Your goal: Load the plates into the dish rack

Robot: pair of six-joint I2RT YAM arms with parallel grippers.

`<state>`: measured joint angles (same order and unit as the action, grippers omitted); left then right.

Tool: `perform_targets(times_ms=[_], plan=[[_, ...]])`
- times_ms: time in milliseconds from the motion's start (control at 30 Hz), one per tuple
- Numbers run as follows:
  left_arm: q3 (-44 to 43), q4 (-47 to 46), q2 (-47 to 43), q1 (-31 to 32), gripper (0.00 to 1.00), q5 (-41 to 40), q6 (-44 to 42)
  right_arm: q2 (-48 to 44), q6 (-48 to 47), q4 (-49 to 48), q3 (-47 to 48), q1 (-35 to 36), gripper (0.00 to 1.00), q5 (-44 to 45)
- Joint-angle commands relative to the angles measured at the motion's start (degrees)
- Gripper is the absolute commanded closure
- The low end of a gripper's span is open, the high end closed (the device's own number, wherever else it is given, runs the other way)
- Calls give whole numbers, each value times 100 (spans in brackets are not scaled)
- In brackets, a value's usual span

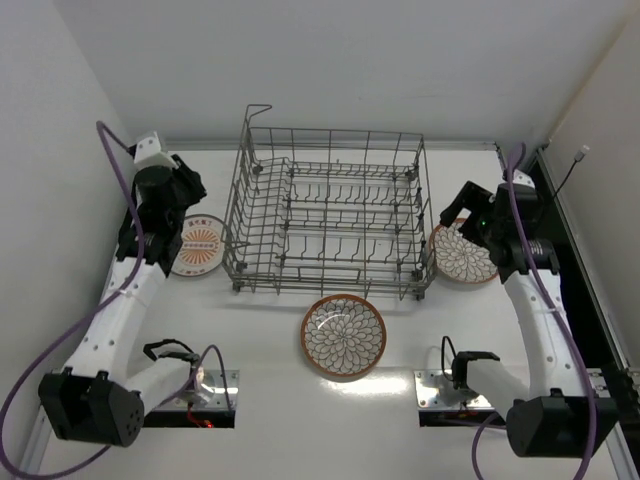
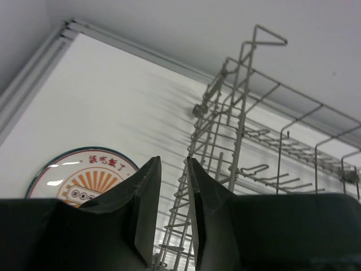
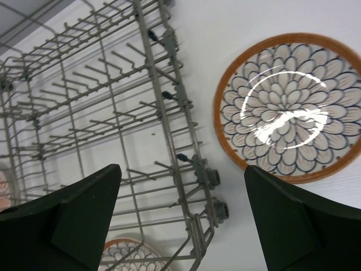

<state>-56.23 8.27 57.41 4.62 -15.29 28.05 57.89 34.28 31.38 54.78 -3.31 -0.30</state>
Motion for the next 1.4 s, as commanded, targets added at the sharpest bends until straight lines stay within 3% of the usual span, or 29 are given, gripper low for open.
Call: perform_targets(times_ms=[0, 67, 200, 233, 300, 367, 600, 933, 1200, 1367], plan=[[-669, -441, 480, 135, 77, 665, -257, -190, 122, 298, 270, -38, 6, 853], [-950, -239, 875, 135, 77, 886, -257, -242, 289, 605, 270, -38, 0, 1275], [-1092, -89, 939, 275, 77, 1002, -125, -304, 429, 826, 217, -170, 0, 1426], [-883, -89, 939, 415, 60, 1002, -307, -304, 508, 826, 165, -222, 0, 1427], [-331, -457, 581, 1021, 51, 748, -818, -314, 657, 826, 164, -424, 0, 1497], [-135, -731, 290, 1023, 0, 914, -881, -147, 659, 923, 217, -591, 0, 1436], [42, -652, -81, 1137, 0, 703, -1048, 855, 974, 704, 59, -1786, 0, 349], [-134, -476, 148, 1137, 0, 703, -1048, 1708, 1037, -887, -1575, -3421, 0, -1639], [-134, -423, 253, 1137, 0, 755, -1048, 2077, 887, -825, -1339, -3659, 0, -1552], [-187, -370, 122, 1137, 0, 703, -1108, 2770, 1124, -1063, -1471, -3825, 10, -1825]])
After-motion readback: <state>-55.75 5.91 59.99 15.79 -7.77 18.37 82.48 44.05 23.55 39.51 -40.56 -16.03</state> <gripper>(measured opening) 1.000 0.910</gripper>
